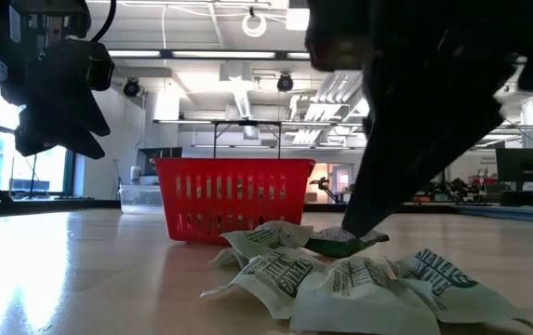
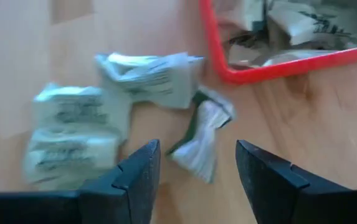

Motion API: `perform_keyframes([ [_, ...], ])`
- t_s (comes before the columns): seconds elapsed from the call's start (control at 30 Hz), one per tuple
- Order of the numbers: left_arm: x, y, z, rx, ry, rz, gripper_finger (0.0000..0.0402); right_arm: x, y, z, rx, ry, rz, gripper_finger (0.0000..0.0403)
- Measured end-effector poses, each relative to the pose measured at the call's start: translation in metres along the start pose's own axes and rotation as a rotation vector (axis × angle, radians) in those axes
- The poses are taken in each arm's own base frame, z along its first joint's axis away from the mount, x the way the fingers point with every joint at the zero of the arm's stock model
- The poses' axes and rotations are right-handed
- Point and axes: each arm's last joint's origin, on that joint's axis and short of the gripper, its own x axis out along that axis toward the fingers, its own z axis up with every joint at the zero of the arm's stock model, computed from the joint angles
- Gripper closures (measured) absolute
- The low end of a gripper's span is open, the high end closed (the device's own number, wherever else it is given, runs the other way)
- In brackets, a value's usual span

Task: Pick and place Stevia / Truvia into bins
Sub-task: Put the green stevia packet into the red basket

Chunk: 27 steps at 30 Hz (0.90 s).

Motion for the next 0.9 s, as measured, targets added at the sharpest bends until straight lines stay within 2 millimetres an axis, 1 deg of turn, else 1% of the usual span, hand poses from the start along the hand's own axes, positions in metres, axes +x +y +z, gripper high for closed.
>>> perform_keyframes([
  [0.17,0.000,0.000,0.000,0.000,0.002,-0.001,0.0204,0.013,-0.004,-0.002,0.003,0.018,-0.023,0.0204],
  [0.27,0.000,0.000,0.000,0.000,0.003,-0.002,0.0204,0.016,-0.005,-0.001,0.038,0.043,-0.011,0.0220],
  [0.37,0.000,0.000,0.000,0.000,0.004,-0.002,0.0204,0.017,-0.008,0.000,0.059,0.071,-0.015,0.0266],
  [0.47,0.000,0.000,0.000,0.000,0.004,-0.002,0.0204,0.016,-0.009,-0.001,0.066,0.105,-0.012,0.0335],
  [0.53,0.000,0.000,0.000,0.000,0.004,-0.001,0.0204,0.014,-0.009,0.000,0.103,0.137,-0.020,0.0380],
  [0.57,0.000,0.000,0.000,0.000,0.005,0.000,0.0204,0.013,-0.008,0.000,0.122,0.147,-0.029,0.0391],
  [0.6,0.000,0.000,0.000,0.001,0.006,0.002,0.0204,0.011,-0.008,0.000,0.140,0.155,-0.047,0.0392],
  [0.67,0.000,0.001,-0.001,0.003,0.008,0.009,0.0204,0.006,-0.008,-0.002,0.180,0.160,-0.107,0.0381],
  [0.77,0.000,0.002,-0.001,0.007,0.012,0.019,0.0204,-0.010,-0.015,-0.007,0.238,0.147,-0.254,0.0382],
  [0.83,0.000,0.002,-0.001,0.007,0.011,0.019,0.0204,-0.023,-0.023,-0.006,0.284,0.092,-0.356,0.0395],
  [0.9,0.000,0.002,-0.001,0.007,0.010,0.019,0.0204,-0.036,-0.033,0.001,0.324,0.006,-0.431,0.0396],
])
